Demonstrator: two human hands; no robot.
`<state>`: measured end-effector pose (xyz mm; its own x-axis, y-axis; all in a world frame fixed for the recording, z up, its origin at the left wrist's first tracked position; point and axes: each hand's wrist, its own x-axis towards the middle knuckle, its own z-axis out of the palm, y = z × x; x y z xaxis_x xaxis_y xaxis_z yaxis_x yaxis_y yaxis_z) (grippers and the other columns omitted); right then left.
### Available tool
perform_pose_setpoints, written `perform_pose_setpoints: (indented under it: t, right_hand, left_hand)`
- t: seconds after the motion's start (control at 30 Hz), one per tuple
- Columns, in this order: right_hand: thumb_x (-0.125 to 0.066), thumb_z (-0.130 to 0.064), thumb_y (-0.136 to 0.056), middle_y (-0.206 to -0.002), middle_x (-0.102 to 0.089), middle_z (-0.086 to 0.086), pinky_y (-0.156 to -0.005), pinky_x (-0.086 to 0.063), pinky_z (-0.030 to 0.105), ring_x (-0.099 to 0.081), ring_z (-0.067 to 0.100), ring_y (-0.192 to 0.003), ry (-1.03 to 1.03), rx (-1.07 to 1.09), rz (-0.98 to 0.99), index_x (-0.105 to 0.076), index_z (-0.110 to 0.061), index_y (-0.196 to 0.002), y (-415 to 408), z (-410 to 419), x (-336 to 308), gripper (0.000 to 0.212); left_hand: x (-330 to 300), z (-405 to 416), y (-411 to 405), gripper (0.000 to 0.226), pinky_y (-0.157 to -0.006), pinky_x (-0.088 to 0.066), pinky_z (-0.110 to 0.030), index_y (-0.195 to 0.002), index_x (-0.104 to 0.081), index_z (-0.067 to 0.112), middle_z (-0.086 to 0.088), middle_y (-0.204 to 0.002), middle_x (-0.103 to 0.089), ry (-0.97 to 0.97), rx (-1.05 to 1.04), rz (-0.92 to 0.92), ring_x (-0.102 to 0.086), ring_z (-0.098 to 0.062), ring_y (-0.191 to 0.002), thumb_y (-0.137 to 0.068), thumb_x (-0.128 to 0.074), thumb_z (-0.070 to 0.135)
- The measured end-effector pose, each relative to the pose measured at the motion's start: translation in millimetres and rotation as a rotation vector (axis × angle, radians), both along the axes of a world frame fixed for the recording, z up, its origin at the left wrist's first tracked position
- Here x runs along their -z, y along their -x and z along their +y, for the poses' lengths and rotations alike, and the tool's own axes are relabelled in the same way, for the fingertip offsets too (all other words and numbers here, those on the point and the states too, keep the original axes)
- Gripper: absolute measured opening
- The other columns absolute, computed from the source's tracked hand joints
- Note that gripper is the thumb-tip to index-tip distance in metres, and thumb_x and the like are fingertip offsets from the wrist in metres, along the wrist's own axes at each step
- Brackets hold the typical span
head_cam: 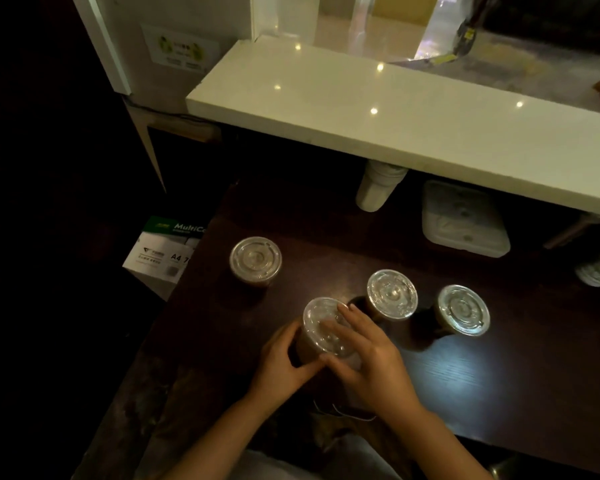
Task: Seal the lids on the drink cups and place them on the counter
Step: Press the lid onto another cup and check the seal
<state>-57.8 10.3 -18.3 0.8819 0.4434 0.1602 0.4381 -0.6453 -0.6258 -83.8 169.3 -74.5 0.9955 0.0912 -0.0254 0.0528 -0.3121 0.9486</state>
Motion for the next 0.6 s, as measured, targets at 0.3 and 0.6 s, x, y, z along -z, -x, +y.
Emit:
perform_pose_setpoints:
  t: [0.3,0.6]
  right_hand:
    - [-0.054,-0.03,-0.083,-0.116,-0.065,0.019,-0.092,-0.049,0.047,-0.062,0.031,-0.105,-1.318,0.411,1.131,-0.057,-0.009,-0.117,-13,25,-24,0.04]
    - [-0.037,-0.045,-0.093,-0.116,-0.063,0.026,-0.086,-0.045,0.058,-0.059,0.044,-0.105,-1.731,0.449,1.605,-0.051,-0.008,-0.126,-20,36,-18,0.051]
  left_hand:
    - [-87,22,-27,0.055,-0.083,-0.053,-0.022,-0.11,-0.047,0.04,0.006,-0.117,-0.055,-0.001,-0.166,-0.215,-0.054,-0.002,-0.108,-0.063,-0.075,0.037]
    - [-122,40,-35,0.045,-0.101,-0.025,-0.005,-0.13,-0.047,0.021,0.011,-0.143,-0.036,-0.597,0.272,-0.365,-0.03,0.003,-0.13,-0.086,-0.043,0.03]
